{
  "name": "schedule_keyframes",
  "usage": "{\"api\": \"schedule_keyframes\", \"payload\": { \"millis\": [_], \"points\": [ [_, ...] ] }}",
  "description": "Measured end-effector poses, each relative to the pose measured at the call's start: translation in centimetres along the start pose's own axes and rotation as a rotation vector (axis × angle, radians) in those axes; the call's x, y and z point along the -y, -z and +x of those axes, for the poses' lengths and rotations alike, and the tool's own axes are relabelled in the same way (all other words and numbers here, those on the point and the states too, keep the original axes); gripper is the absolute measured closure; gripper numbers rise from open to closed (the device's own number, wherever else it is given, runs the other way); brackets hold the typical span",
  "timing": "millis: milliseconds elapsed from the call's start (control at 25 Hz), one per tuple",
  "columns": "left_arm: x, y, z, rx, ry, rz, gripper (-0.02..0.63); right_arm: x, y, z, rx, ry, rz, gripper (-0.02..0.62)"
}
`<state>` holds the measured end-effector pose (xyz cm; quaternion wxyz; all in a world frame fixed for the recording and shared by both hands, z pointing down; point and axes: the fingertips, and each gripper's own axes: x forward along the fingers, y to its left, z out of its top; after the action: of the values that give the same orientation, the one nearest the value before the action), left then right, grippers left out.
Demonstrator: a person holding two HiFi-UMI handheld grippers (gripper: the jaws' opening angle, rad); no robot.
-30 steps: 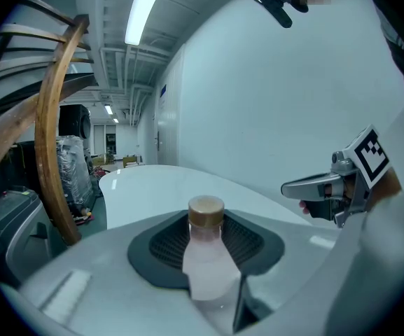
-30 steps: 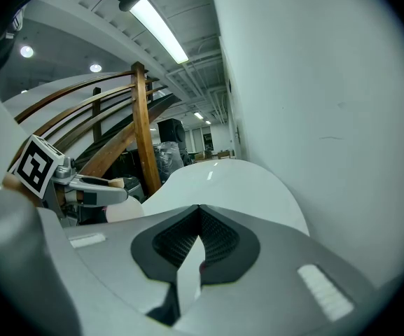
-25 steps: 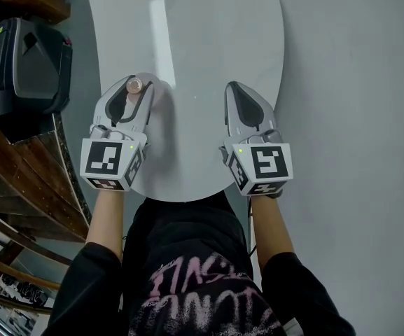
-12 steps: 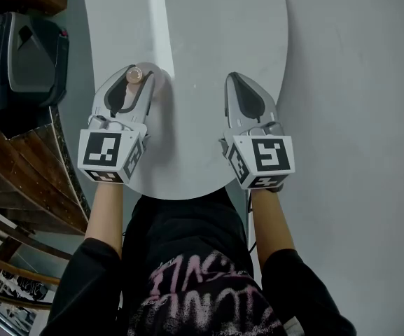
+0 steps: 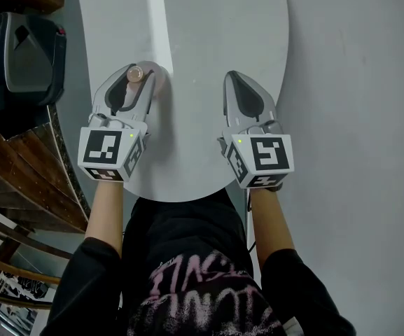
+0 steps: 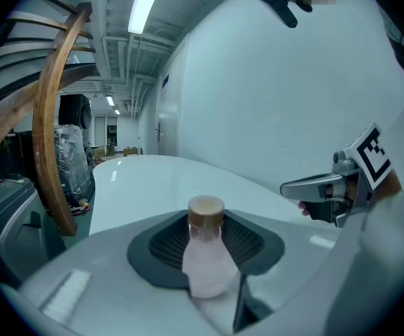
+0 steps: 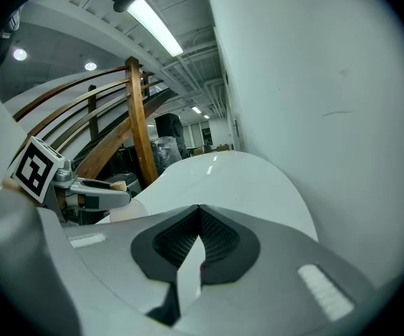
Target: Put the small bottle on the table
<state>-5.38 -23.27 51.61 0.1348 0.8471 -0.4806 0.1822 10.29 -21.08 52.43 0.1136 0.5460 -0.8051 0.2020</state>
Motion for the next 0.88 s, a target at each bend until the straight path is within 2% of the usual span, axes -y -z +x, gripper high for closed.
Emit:
{"api": "schedule_keyframes", "payload": {
  "millis": [880],
  "points": [
    [0.0,0.2,1.1,-0.002,-0.001,0.01,0.452,1.1,0.9,1.2,-0.016,0.0,0.013,0.581]
  ]
}}
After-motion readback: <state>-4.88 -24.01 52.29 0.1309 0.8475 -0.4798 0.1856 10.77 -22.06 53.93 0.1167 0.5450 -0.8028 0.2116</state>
